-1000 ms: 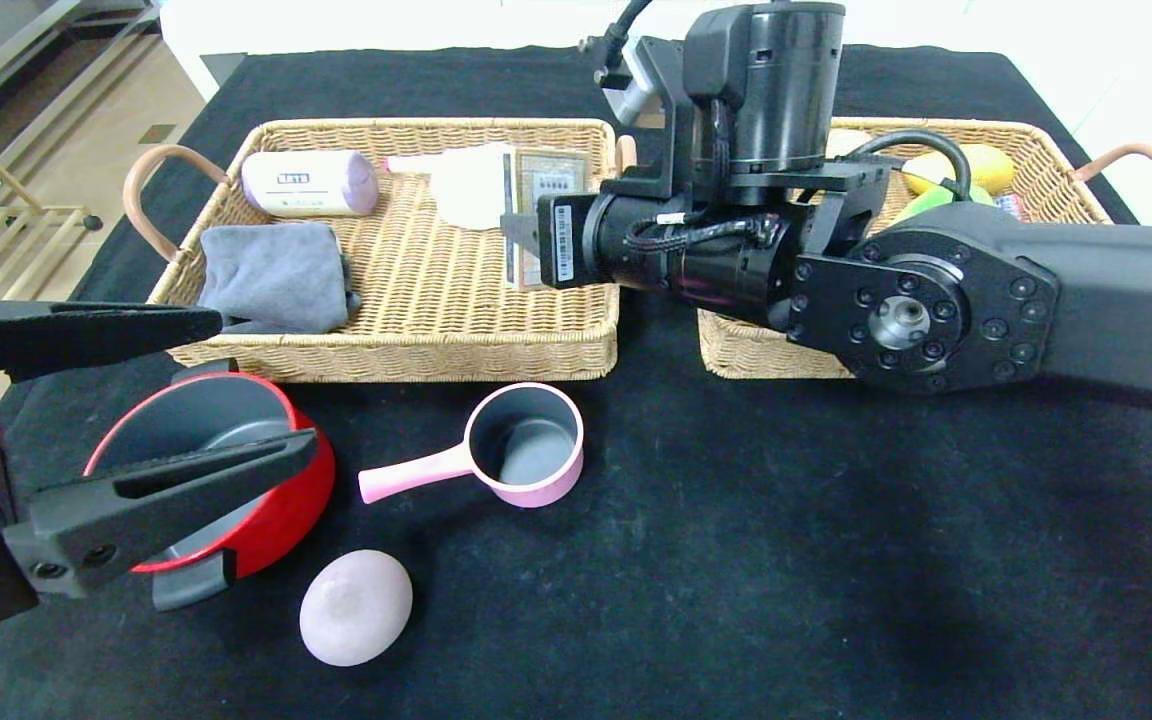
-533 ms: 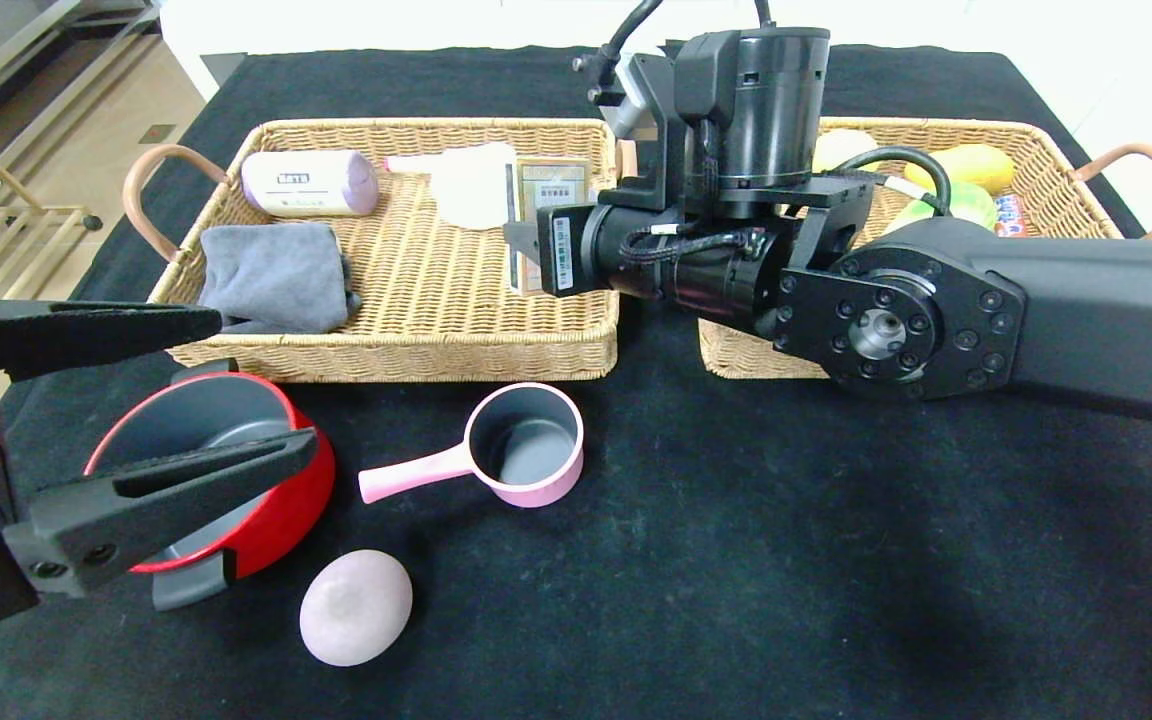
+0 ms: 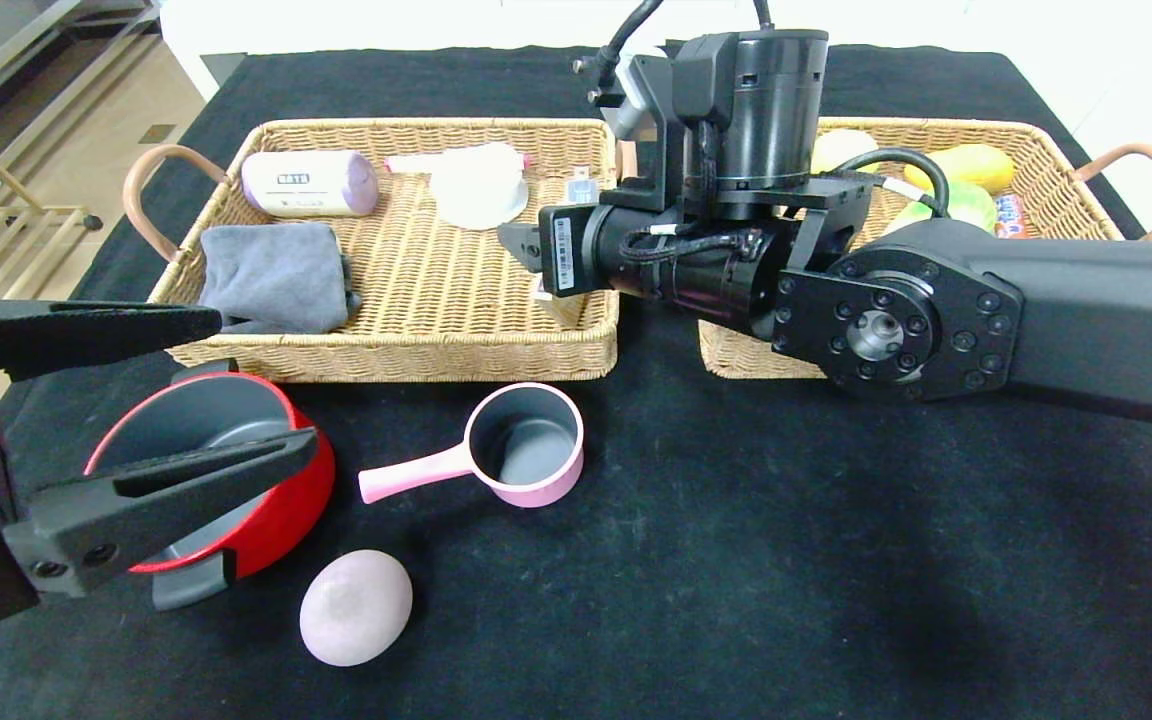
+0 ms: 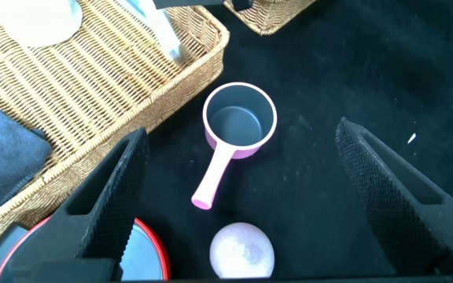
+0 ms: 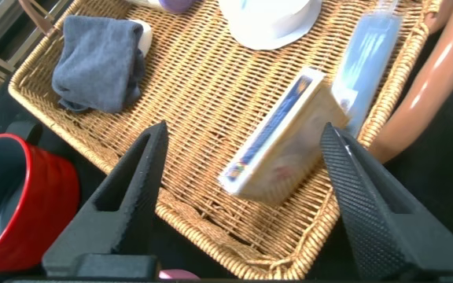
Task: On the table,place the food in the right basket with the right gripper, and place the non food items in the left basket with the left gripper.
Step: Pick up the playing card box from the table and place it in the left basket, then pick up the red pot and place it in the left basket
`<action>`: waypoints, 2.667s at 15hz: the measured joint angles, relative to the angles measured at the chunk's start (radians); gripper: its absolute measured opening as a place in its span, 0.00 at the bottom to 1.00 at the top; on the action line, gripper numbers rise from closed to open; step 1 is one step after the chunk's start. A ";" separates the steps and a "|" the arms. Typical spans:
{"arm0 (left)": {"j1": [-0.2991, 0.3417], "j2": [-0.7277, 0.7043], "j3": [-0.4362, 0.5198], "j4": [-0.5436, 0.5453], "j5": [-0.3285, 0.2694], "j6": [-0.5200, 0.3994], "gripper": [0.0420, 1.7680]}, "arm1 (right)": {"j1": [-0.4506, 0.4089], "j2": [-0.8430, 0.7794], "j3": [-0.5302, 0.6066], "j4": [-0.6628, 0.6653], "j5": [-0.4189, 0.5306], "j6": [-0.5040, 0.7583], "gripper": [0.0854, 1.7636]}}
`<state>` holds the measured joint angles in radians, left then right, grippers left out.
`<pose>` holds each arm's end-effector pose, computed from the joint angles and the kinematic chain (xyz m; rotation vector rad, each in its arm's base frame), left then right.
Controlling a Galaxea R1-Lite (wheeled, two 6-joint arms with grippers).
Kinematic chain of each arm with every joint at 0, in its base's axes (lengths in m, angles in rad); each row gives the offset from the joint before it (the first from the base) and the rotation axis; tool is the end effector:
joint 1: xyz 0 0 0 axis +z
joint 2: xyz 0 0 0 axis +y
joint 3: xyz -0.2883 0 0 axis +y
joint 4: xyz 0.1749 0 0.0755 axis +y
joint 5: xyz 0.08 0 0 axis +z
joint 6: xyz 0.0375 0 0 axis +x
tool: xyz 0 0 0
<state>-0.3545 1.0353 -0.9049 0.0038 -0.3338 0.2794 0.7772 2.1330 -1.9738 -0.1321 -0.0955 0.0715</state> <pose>0.1369 -0.0638 0.2846 0.2693 0.0400 -0.7018 0.3273 0.3170 0.2876 0.0570 0.0494 0.6804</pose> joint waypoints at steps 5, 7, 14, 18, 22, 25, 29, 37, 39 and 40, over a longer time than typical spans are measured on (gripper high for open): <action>0.000 0.000 0.001 -0.003 0.000 0.000 0.97 | 0.000 -0.002 0.000 0.001 0.003 0.002 0.88; 0.000 0.000 0.001 -0.003 0.000 0.000 0.97 | 0.000 -0.005 0.003 0.001 0.008 0.003 0.90; 0.000 -0.001 0.000 -0.004 0.000 0.000 0.97 | 0.000 -0.084 0.100 0.007 0.053 -0.007 0.94; 0.000 -0.003 -0.001 -0.002 0.001 0.000 0.97 | -0.021 -0.195 0.233 0.005 0.129 -0.037 0.95; 0.000 -0.004 -0.001 -0.002 0.001 -0.001 0.97 | -0.064 -0.327 0.375 0.005 0.233 -0.064 0.96; 0.001 -0.007 -0.001 -0.004 0.001 -0.001 0.97 | -0.124 -0.432 0.478 0.007 0.324 -0.080 0.96; 0.001 -0.008 0.000 -0.002 0.001 0.000 0.97 | -0.217 -0.563 0.600 0.011 0.440 -0.121 0.96; 0.000 -0.011 0.001 -0.003 0.001 0.000 0.97 | -0.404 -0.771 0.846 0.013 0.640 -0.188 0.96; 0.000 -0.013 0.001 -0.001 0.001 0.000 0.97 | -0.447 -0.805 0.882 0.012 0.667 -0.196 0.96; 0.000 -0.014 0.001 -0.001 0.001 0.000 0.97 | -0.462 -0.822 0.902 0.011 0.669 -0.199 0.96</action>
<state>-0.3540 1.0209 -0.9034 0.0023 -0.3323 0.2789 0.3155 1.3109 -1.0717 -0.1206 0.5734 -0.1279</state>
